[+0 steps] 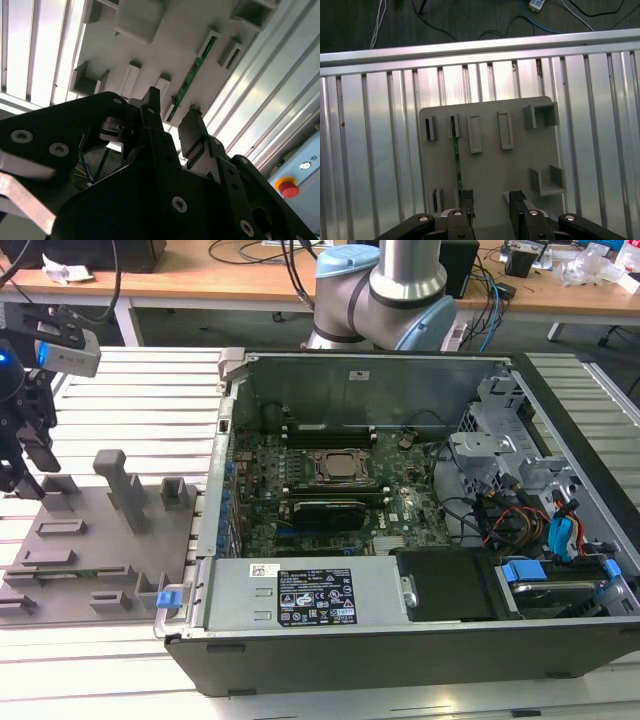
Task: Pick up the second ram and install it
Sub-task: 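Pick up the second ram and move it above second insertion slot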
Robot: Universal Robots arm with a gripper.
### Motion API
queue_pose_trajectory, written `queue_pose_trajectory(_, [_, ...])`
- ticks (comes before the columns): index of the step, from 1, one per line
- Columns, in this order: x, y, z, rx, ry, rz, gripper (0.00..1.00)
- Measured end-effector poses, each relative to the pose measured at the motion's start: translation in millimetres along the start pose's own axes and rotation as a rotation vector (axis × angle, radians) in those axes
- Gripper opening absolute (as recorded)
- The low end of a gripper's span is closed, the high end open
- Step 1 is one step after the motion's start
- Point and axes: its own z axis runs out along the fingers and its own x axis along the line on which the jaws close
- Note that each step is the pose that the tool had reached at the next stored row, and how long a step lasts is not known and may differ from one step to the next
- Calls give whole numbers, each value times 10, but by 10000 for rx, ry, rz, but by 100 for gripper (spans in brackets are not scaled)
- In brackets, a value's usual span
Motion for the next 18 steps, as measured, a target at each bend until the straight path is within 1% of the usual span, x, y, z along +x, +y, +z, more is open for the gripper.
queue_pose_trajectory(10, [40,-6,49,-2,2,-42,42])
queue_pose_trajectory(18, [67,-11,112,-2,4,-82,42])
